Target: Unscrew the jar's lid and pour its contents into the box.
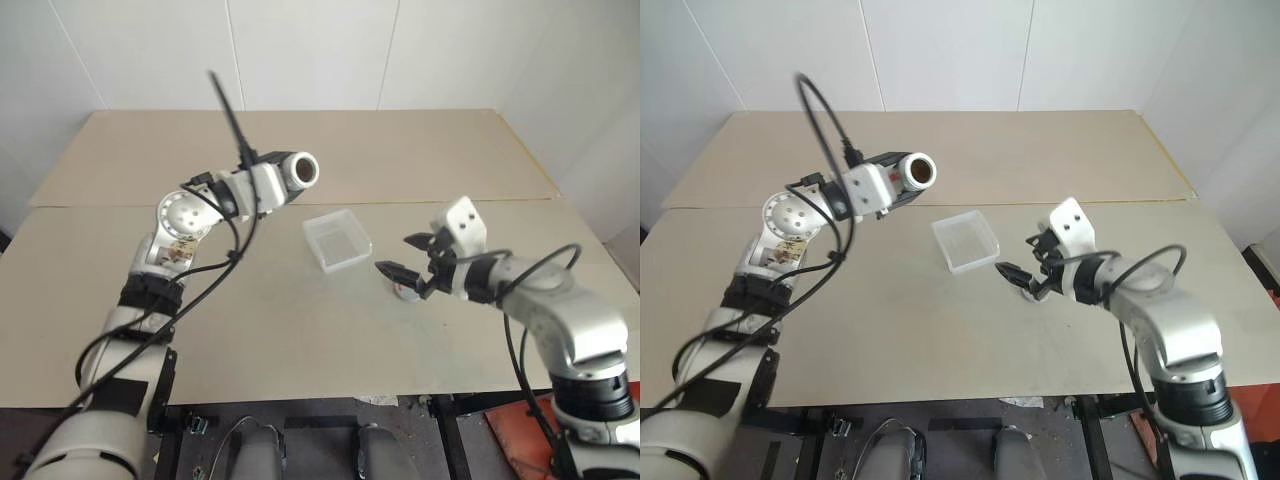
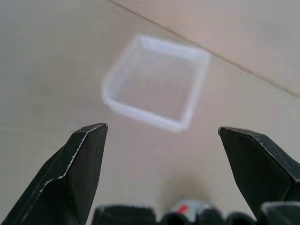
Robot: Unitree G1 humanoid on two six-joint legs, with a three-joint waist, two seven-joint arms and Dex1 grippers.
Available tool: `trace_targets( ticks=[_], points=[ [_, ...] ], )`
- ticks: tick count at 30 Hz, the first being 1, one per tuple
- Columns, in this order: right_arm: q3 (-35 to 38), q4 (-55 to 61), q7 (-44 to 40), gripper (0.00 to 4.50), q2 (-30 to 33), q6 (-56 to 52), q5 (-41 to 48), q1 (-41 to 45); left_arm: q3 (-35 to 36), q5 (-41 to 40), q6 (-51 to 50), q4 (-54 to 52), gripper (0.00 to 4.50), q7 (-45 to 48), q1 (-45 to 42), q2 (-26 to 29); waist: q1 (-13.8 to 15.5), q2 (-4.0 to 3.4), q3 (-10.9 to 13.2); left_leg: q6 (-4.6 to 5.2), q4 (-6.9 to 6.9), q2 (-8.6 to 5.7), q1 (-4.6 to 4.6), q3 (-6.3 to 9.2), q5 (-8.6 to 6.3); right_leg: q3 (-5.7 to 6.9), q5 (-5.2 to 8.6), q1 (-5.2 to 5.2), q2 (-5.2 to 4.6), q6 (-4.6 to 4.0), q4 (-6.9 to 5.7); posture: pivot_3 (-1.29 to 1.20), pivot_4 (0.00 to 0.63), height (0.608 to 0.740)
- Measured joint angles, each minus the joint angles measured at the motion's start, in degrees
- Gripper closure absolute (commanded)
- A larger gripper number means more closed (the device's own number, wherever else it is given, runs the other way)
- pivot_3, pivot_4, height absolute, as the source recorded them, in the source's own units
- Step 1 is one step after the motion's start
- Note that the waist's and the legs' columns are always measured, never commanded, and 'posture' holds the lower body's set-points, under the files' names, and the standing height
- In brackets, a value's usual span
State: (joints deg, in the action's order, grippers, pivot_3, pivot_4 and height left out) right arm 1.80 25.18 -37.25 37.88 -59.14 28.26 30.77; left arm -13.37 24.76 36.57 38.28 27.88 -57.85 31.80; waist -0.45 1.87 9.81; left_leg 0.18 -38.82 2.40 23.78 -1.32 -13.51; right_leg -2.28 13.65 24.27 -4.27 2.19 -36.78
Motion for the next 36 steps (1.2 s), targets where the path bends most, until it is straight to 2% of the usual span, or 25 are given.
trace_targets(
  ticks=[3,6,9,11,15,25,30,32,36],
  points=[
    [-0.61,-0.13,-2.60,0.03,1.48,-3.42,3.09,4.17,-12.83,22.55,4.87,7.29,2.42,-23.17,-8.81,2.61,0.59,0.00,0.00,0.01,0.03,-0.10,0.06,-0.01,-0.01,0.01,0.00,0.02,-0.10,0.04,0.02,0.00,0.150,0.740],
    [-2.74,-2.12,-4.73,0.03,2.12,-3.92,4.14,7.56,-29.33,44.10,-0.23,15.46,2.42,-46.86,-18.81,0.23,1.32,0.02,0.01,0.01,-0.01,-0.26,0.15,0.01,-0.01,0.02,0.01,0.06,-0.22,0.17,0.02,0.00,0.150,0.740],
    [-3.53,-2.77,-5.77,0.03,2.27,-3.92,4.60,8.47,-38.93,54.60,-4.79,22.69,2.42,-61.03,-23.19,-4.67,1.62,0.02,0.01,0.03,-0.04,-0.28,0.39,0.01,-0.02,0.05,0.00,0.22,-0.25,0.21,-0.01,0.00,0.150,0.740],
    [-3.55,-3.19,-5.92,0.03,2.29,-3.92,4.70,8.93,-43.42,58.49,-6.86,25.90,2.42,-65.87,-23.70,-8.14,1.61,0.02,0.01,0.03,-0.04,-0.29,0.50,0.01,-0.02,0.04,-0.01,0.33,-0.25,0.21,-0.19,0.00,0.150,0.740],
    [-2.52,-2.92,-4.92,0.03,2.03,-4.18,6.03,9.05,-50.04,63.11,-11.04,31.34,2.42,-69.45,-24.78,-12.26,1.19,0.02,0.01,-0.04,-0.06,-0.31,0.97,0.00,0.03,-0.03,-0.02,0.95,-0.24,0.19,-0.38,0.00,0.150,0.740],
    [1.28,2.53,-1.21,0.03,1.71,-5.29,10.24,6.57,-53.27,63.50,-13.58,35.73,2.42,-70.22,-26.64,-13.43,1.21,0.02,0.01,-0.04,-0.08,-0.36,0.97,0.00,0.04,-0.03,-0.02,0.90,-0.30,0.20,-0.36,0.00,0.150,0.740],
    [1.26,2.56,-0.58,0.03,1.73,-5.27,10.32,6.29,-50.85,58.72,-10.55,35.80,2.42,-68.56,-26.63,-12.99,1.20,0.02,0.01,-0.04,-0.08,-0.35,0.97,0.00,0.04,-0.03,-0.02,0.90,-0.30,0.20,-0.36,0.00,0.150,0.740],
    [1.24,2.55,-0.26,0.03,1.75,-5.21,10.32,6.23,-46.36,53.16,-6.53,35.81,2.42,-64.99,-26.56,-11.82,1.10,0.02,0.01,-0.04,-0.08,-0.35,0.96,0.00,0.04,-0.04,-0.02,0.90,-0.30,0.19,-0.36,0.00,0.150,0.740],
    [1.28,2.59,-0.52,0.03,1.99,-4.13,10.31,5.20,-29.37,33.17,2.24,35.10,2.42,-50.39,-22.32,-6.93,0.53,0.01,0.01,-0.06,-0.07,-0.30,0.90,-0.02,0.05,-0.06,-0.02,0.90,-0.28,0.18,-0.40,0.00,0.150,0.740]
  ],
)
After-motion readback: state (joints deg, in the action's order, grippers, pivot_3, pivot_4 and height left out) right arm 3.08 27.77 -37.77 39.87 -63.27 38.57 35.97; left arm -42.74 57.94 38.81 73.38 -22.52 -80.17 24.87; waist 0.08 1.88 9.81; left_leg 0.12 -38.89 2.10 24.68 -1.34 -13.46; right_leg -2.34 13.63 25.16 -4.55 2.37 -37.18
